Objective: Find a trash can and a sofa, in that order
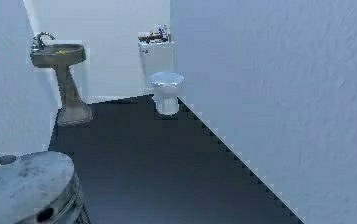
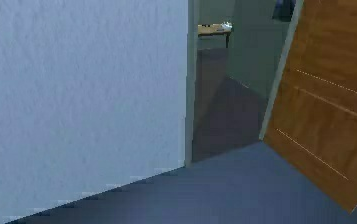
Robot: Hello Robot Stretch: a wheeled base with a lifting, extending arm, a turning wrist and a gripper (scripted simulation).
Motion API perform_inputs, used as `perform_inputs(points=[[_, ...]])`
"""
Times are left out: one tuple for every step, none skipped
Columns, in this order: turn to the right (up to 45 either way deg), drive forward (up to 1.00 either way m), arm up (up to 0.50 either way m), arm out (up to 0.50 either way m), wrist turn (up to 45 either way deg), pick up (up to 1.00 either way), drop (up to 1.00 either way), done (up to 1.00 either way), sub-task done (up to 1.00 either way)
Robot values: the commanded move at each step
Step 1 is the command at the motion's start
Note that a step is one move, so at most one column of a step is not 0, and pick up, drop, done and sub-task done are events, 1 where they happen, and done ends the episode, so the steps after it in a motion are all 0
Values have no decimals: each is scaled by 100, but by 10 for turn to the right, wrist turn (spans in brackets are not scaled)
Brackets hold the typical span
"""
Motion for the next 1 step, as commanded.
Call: perform_inputs(points=[[450, 0, 0, 0, 0, 0, 0, 0, 0]])
